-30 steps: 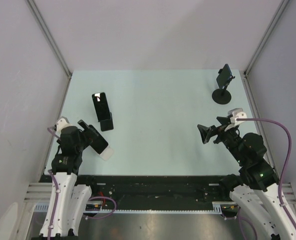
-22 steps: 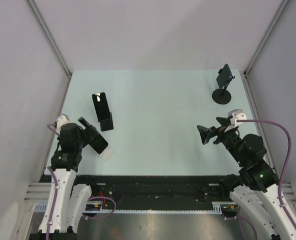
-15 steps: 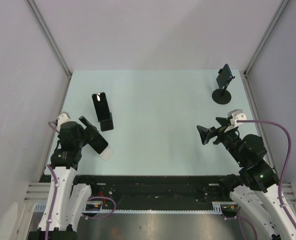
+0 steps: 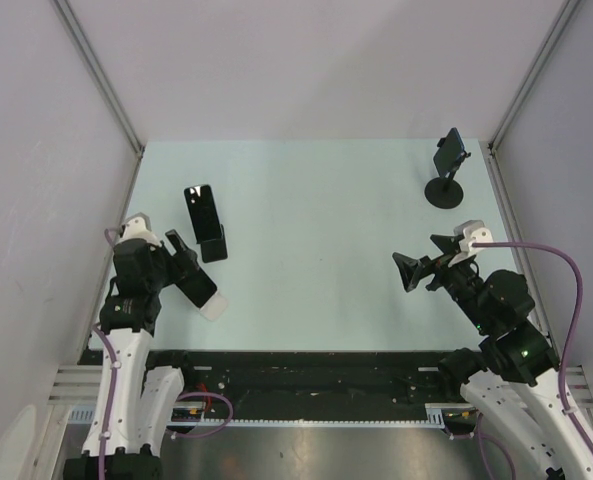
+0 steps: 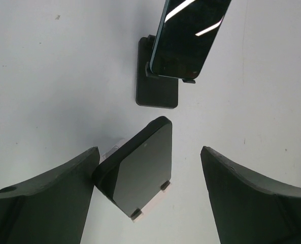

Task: Remove the phone from the phone stand

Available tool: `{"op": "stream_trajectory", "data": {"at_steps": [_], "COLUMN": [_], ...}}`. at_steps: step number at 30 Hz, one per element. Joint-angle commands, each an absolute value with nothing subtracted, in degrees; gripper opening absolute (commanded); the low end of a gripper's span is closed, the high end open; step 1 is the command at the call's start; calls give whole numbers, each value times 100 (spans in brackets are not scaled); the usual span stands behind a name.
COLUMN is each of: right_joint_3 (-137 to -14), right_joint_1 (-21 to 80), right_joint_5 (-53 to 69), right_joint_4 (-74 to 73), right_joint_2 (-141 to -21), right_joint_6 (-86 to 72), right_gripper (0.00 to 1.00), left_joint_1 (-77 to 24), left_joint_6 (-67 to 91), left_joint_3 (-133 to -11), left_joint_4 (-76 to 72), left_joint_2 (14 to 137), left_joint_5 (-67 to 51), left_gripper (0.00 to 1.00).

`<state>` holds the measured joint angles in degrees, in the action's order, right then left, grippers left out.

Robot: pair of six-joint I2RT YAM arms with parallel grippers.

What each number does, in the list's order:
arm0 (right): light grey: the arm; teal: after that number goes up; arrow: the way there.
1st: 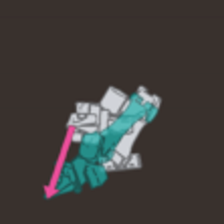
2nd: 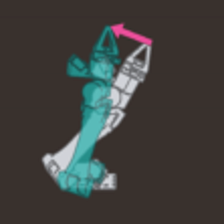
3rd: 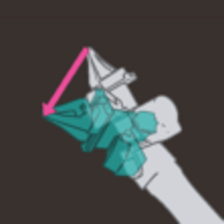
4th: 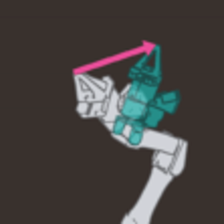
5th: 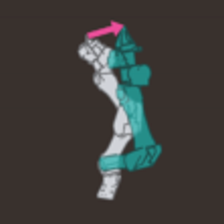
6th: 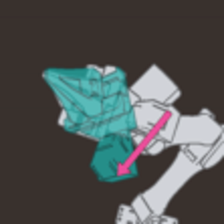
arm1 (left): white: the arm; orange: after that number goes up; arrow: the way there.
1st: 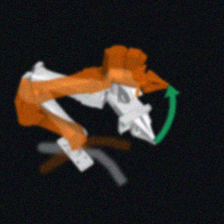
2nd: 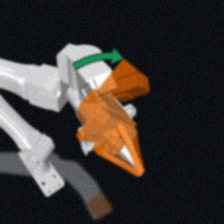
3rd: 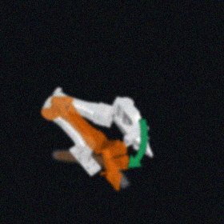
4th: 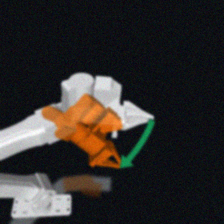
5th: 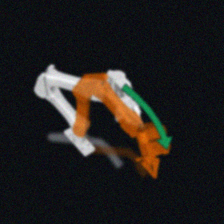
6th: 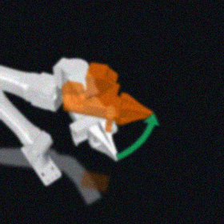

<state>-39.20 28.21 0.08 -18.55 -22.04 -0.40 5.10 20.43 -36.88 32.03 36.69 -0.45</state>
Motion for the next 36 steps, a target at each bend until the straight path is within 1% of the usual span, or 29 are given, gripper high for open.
{"op": "stream_trajectory", "data": {"at_steps": [1, 5, 8, 9, 11, 12, 14, 15, 17, 18, 20, 21, 28, 34, 36], "right_joint_3": [-3893, -3894, -3894, -3894, -3894, -3894, -3894, -3902, -3902, -3902, -3902, -3902, -3981, -4175, -4175], "right_joint_1": [2874, 2892, 2909, 2918, 2927, 2927, 2936, 2936, 2944, 2953, 2953, 2953, 2962, 3023, 3067], "right_joint_5": [9, 9, 9, 9, 9, 9, 35, 61, 149, 193, 333, 386, 1335, 2555, 2759], "right_joint_4": [-1731, -1731, -1731, -1731, -1731, -1731, -1723, -1723, -1696, -1688, -1670, -1661, -1521, -1118, -932], "right_joint_2": [-2092, -2083, -2092, -2092, -2100, -2101, -2118, -2136, -2144, -2136, -2144, -2136, -2373, -3110, -3399], "right_joint_6": [141, 158, 167, 167, 176, 193, 185, 193, 202, 202, 211, 220, 150, -368, -667], "right_gripper": [100, 100, 100, 100, 100, 100, 100, 100, 100, 100, 100, 100, 100, 100, 100], "left_joint_1": [703, 826, 861, 879, 879, 879, 879, 879, 879, 879, 879, 879, 870, 660, 493], "left_joint_6": [1767, 1775, 1775, 1775, 1775, 1784, 1784, 1784, 1784, 1784, 1775, 1775, 1898, 2592, 2994], "left_joint_3": [-3762, -3692, -3630, -3604, -3560, -3533, -3498, -3472, -3463, -3445, -3445, -3445, -3612, -3920, -3973], "left_joint_4": [2831, 2751, 2690, 2681, 2646, 2628, 2593, 2593, 2575, 2566, 2558, 2558, 2549, 2531, 2488], "left_joint_2": [3797, 3858, 3832, 3823, 3788, 3736, 3700, 3657, 3630, 3612, 3551, 3533, 3401, 3366, 3331], "left_joint_5": [-711, -958, -1072, -1072, -1142, -1169, -1204, -1204, -1239, -1239, -1265, -1283, -1722, -2144, -2188], "left_gripper": [85, 80, 72, 66, 57, 49, 42, 35, 28, 18, 7, 0, 1, 0, 0]}}
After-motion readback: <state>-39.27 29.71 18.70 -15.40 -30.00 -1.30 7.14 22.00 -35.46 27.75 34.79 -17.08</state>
